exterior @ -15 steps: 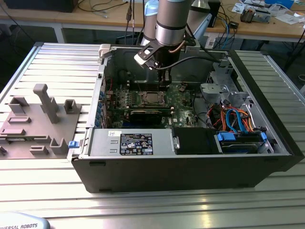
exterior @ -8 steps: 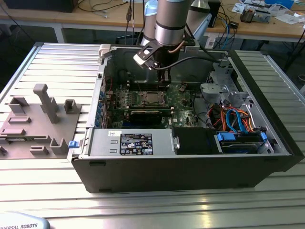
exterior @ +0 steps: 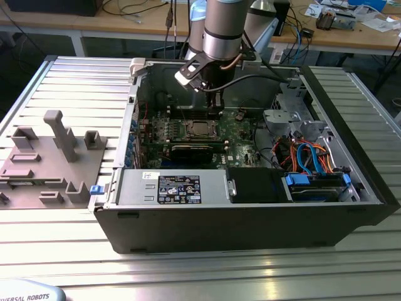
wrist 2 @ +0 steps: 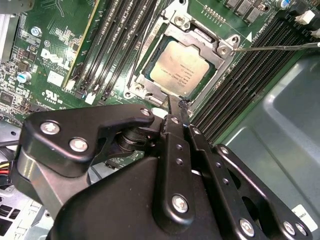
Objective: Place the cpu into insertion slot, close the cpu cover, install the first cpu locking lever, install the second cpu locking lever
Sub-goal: 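Close the cpu cover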
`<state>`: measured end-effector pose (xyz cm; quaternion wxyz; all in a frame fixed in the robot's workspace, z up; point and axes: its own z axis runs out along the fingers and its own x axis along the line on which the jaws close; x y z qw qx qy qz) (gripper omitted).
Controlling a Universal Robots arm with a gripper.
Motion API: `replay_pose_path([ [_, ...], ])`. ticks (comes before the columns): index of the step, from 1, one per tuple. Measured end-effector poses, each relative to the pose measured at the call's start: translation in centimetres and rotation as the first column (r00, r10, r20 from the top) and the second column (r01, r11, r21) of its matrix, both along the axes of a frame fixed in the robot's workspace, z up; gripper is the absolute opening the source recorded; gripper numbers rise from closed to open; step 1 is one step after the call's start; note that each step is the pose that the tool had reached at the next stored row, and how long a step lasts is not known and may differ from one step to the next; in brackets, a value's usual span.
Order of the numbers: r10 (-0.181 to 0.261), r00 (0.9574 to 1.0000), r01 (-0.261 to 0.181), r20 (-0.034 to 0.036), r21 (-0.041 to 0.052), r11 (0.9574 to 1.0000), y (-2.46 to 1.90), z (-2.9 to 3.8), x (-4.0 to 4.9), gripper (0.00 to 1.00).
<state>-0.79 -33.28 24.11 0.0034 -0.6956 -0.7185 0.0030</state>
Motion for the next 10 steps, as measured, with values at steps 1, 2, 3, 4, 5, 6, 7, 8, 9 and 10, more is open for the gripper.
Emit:
replay_pose_path([
  [1, 0.0, 1.0, 0.0, 0.0, 0.0, 1.0, 0.0, 0.0, -0.02, 0.11],
  [2, 0.0, 1.0, 0.0, 0.0, 0.0, 1.0, 0.0, -0.01, -0.04, 0.11],
  [3, 0.0, 1.0, 0.0, 0.0, 0.0, 1.0, 0.0, -0.02, -0.07, 0.11],
  [4, 0.0, 1.0, 0.0, 0.0, 0.0, 1.0, 0.0, -0.02, -0.09, 0.11],
  [5, 0.0, 1.0, 0.0, 0.0001, 0.0, 1.0, 0.0, -0.02, -0.11, 0.11],
  [6, 0.0, 1.0, 0.0, 0.0001, 0.0001, 1.0, 0.0, -0.03, -0.13, 0.11],
  [7, 0.0, 1.0, 0.0, 0.0, 0.0001, 1.0, 0.0, -0.03, -0.15, 0.11],
  [8, 0.0, 1.0, 0.0, 0.0, 0.0, 1.0, 0.0, -0.04, -0.19, 0.11],
  [9, 0.0, 1.0, 0.0, 0.0001, 0.0001, 1.0, 0.0, -0.04, -0.21, 0.11],
  [10, 0.0, 1.0, 0.0, 0.0001, 0.0, 1.0, 0.0, -0.05, -0.23, 0.11],
])
